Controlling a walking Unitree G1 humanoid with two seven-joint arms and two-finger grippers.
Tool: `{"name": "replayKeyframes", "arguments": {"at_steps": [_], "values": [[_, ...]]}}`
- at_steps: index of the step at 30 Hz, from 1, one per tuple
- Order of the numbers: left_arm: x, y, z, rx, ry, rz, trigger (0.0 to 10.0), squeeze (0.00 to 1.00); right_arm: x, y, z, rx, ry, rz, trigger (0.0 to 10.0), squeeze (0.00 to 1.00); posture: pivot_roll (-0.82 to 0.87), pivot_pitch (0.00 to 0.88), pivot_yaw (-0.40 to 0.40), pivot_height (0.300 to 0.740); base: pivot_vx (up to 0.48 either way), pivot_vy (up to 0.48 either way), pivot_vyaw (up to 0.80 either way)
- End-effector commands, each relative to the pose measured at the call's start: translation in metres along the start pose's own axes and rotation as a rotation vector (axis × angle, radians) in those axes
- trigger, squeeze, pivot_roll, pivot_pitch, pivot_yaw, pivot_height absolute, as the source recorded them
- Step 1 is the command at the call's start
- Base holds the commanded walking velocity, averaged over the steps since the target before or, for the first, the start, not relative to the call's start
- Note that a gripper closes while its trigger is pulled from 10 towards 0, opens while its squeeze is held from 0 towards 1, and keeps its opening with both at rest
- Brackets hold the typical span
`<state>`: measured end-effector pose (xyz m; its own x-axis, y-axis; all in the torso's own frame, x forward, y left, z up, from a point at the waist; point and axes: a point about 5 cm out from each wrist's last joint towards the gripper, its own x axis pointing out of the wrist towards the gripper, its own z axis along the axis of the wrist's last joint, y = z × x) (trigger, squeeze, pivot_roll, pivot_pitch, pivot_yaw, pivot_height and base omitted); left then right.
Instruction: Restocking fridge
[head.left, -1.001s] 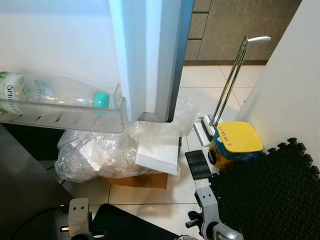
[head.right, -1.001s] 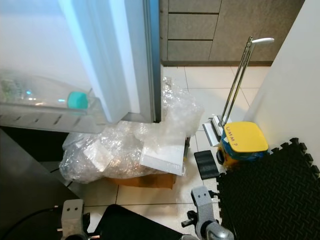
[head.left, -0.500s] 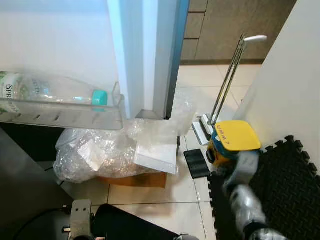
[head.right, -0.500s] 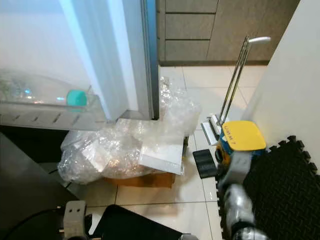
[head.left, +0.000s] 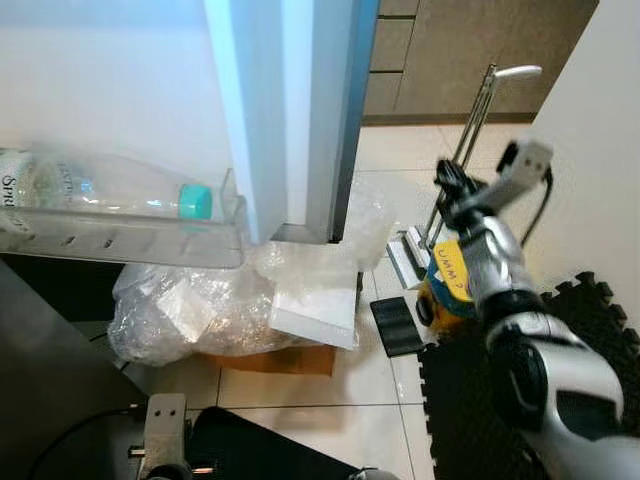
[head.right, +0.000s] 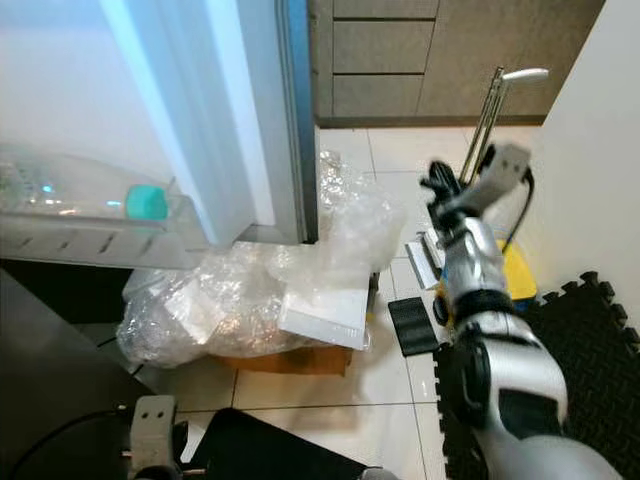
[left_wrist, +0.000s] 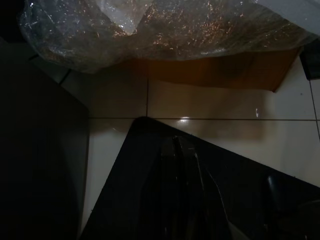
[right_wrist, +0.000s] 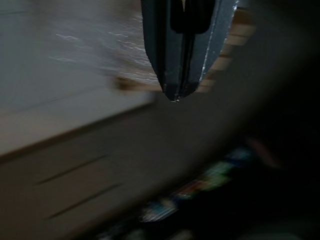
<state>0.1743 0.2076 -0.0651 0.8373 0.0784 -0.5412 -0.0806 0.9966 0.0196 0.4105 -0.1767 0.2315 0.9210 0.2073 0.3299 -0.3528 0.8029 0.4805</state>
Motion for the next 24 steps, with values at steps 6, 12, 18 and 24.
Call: {"name": "replayKeyframes", "arguments": {"at_steps": [6, 12, 18, 24], "values": [[-0.012, 0.006, -0.018, 0.005, 0.051, 0.03, 10.0, 0.0, 0.029, 0.078, -0.005, 0.305, 0.067, 0.403, 10.0, 0.0, -0.11, 0.11, -0.023, 0.74, 0.0, 0.0, 0.0], [-0.013, 0.006, -0.019, 0.007, 0.052, 0.032, 10.0, 0.0, 0.032, 0.108, -0.004, 0.375, 0.098, 0.599, 10.0, 0.0, -0.11, 0.107, -0.024, 0.74, 0.0, 0.0, 0.0], [-0.012, 0.005, -0.017, 0.007, 0.048, 0.031, 10.0, 0.0, 0.026, 0.137, 0.001, 0.449, 0.127, 0.84, 10.0, 0.0, -0.12, 0.105, -0.023, 0.74, 0.0, 0.0, 0.0], [-0.011, 0.004, -0.016, 0.009, 0.043, 0.024, 10.0, 0.0, 0.012, 0.152, 0.008, 0.484, 0.154, 1.061, 10.0, 0.0, -0.13, 0.102, -0.022, 0.74, 0.0, 0.0, 0.0]]}}
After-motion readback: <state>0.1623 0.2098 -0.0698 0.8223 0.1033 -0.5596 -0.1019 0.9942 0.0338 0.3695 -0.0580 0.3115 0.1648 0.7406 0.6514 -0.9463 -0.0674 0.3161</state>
